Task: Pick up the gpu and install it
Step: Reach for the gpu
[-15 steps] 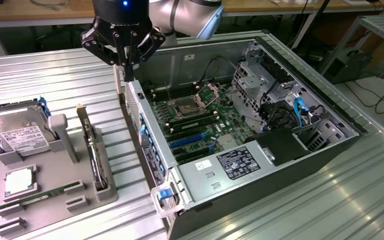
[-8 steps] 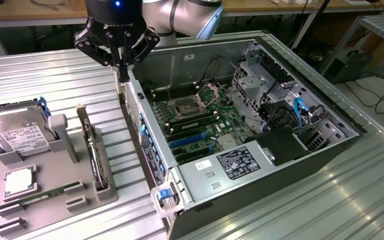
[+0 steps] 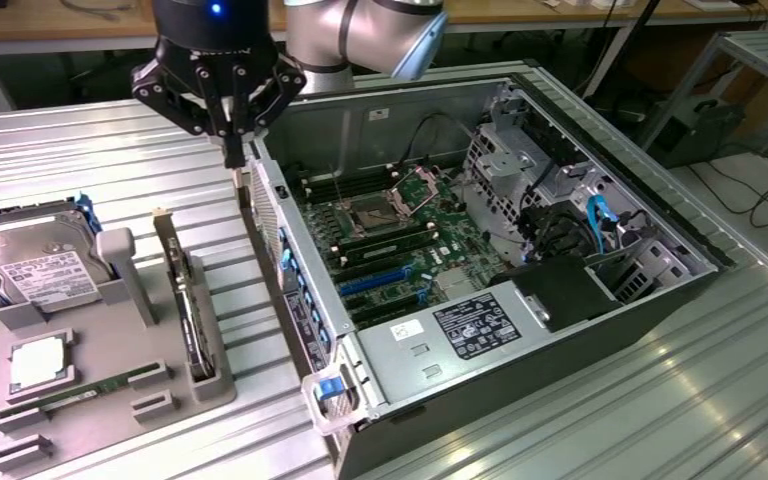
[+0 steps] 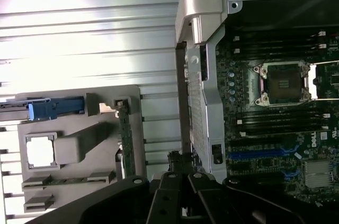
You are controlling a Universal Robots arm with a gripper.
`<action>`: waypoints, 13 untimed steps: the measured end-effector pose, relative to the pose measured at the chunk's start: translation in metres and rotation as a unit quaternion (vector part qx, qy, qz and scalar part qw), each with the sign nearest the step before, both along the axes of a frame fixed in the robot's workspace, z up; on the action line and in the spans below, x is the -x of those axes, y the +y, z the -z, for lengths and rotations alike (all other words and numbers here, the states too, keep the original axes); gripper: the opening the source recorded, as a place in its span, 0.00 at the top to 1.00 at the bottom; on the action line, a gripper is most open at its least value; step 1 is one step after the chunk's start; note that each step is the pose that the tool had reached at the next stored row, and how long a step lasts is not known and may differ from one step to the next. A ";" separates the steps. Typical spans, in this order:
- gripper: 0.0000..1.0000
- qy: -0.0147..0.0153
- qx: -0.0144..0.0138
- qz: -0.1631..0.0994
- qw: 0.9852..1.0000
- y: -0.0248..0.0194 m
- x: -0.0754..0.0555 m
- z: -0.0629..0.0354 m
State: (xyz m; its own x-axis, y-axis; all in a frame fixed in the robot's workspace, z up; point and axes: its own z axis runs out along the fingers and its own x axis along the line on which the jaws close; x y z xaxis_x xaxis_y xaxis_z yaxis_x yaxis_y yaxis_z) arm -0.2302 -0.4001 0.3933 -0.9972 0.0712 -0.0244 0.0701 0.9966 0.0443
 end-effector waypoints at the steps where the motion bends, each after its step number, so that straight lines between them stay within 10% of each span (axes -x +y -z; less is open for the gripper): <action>1: 0.89 0.000 0.000 0.000 1.000 -0.0003 0.001 0.0000; 13: 0.89 0.000 0.000 0.000 1.000 -0.0038 0.018 0.0001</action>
